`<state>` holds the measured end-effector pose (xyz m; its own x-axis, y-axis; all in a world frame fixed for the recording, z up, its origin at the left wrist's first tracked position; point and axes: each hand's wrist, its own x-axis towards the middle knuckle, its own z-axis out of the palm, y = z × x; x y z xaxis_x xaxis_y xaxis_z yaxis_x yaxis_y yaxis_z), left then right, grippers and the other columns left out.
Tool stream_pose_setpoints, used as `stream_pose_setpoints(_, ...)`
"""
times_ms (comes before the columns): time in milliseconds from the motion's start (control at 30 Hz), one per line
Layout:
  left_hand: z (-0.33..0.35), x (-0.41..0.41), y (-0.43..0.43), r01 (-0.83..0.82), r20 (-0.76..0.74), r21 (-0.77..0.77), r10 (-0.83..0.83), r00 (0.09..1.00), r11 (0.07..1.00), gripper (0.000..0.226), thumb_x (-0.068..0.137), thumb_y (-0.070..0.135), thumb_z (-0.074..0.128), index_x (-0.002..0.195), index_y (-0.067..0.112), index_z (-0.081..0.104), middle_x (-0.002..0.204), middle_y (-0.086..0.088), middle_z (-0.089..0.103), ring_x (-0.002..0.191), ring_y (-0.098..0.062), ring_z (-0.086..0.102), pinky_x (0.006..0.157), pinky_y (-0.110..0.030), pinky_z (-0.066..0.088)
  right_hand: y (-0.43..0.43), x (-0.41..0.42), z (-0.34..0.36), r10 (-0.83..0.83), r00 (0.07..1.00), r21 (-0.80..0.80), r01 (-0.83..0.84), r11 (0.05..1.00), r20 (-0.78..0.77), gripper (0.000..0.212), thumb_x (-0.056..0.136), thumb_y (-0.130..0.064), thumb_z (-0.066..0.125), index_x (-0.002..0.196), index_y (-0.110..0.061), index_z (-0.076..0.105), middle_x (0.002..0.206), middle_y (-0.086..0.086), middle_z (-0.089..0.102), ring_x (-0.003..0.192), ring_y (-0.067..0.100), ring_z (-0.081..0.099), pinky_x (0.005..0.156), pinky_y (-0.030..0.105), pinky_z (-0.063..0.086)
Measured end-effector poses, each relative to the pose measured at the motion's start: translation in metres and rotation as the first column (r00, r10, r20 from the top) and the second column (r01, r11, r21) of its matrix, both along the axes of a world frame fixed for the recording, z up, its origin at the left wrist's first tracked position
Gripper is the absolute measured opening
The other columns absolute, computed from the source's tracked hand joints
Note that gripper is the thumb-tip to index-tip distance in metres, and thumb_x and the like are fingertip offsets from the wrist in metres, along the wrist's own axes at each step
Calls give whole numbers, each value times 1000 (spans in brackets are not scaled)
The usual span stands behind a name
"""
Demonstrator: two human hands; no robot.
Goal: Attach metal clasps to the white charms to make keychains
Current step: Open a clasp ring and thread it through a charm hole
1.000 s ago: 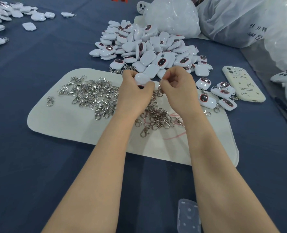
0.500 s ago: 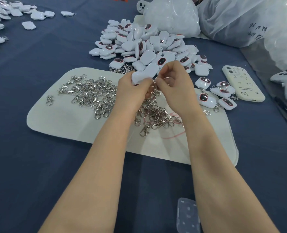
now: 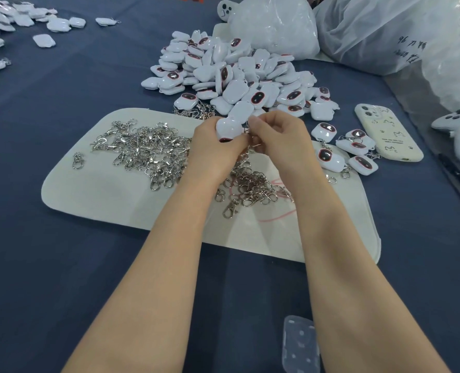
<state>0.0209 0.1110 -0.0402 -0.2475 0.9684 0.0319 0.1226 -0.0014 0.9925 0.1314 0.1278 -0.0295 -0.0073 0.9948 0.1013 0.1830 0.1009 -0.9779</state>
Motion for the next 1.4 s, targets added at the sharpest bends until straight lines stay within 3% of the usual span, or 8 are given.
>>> stream_pose_setpoints(100, 0, -1, 0, -7, -42, 27, 8, 999, 1000, 15, 80, 12, 70, 92, 12, 61, 85, -9, 66, 75, -21, 59, 79, -44, 54, 2, 3, 0, -1, 993, -102, -11, 995, -114, 11, 91, -14, 61, 81, -10, 61, 71, 2, 61, 58, 8, 54, 60, 20, 47)
stream_pose_setpoints(267, -2, -1, 2, -29, -64, 63, 33, 997, 998, 19, 81, 10, 69, 79, 22, 56, 74, 2, 61, 68, -17, 55, 71, -36, 51, 4, 8, -3, 18, 997, -104, -10, 995, 76, 13, 92, -20, 60, 82, -11, 63, 73, 1, 61, 60, 8, 54, 62, 23, 46)
stream_pose_setpoints(467, -5, -2, 4, -12, -198, 105, 33, 980, 994, 14, 80, 12, 69, 93, 11, 64, 73, 3, 59, 67, -17, 52, 64, -25, 42, 2, 8, 0, 43, 983, 41, -51, 998, 179, 10, 87, -6, 61, 91, -15, 61, 87, 7, 64, 82, 20, 62, 86, 38, 54)
stream_pose_setpoints(600, -4, -2, 3, -17, -228, 111, 43, 973, 994, 12, 80, 10, 67, 92, 11, 65, 75, 0, 60, 69, -18, 52, 65, -28, 43, 2, 6, 0, 17, 970, 97, -42, 994, 244, 18, 85, -5, 64, 79, -22, 59, 82, 4, 64, 80, 21, 63, 85, 36, 54)
stream_pose_setpoints(900, -3, 0, 1, -29, -323, 122, 67, 944, 992, 15, 80, 11, 66, 95, 8, 64, 85, -5, 64, 82, -27, 60, 73, -35, 49, 3, 6, -2, -8, 998, -74, 3, 997, -66, 8, 89, -2, 61, 84, -7, 64, 71, 6, 65, 62, 9, 62, 71, 23, 57)
stream_pose_setpoints(1067, 0, 0, 1, -60, -207, 144, 89, 974, 988, 19, 80, 15, 69, 97, 11, 62, 80, 3, 59, 75, -17, 55, 75, -33, 50, 1, 5, 1, -11, 997, -10, 12, 1000, 76, 8, 90, -7, 61, 84, -7, 67, 70, 4, 66, 59, 9, 58, 69, 25, 55)
stream_pose_setpoints(1233, 0, -1, 3, -59, -198, 185, 96, 975, 981, 17, 80, 12, 68, 97, 10, 62, 81, 2, 59, 73, -17, 53, 71, -28, 46, 1, 3, 4, 2, 957, 66, -23, 998, 291, 12, 90, -10, 58, 87, -11, 69, 71, 4, 67, 68, 14, 61, 84, 39, 54)
stream_pose_setpoints(1400, -1, -2, 4, -86, -193, 198, 125, 973, 976, 17, 81, 14, 69, 91, 18, 56, 76, 8, 54, 71, -14, 50, 64, -24, 40, 1, 3, 5, 6, 950, 93, -37, 995, 312, 11, 91, -11, 57, 86, -14, 66, 68, -3, 64, 64, 8, 60, 82, 32, 54)
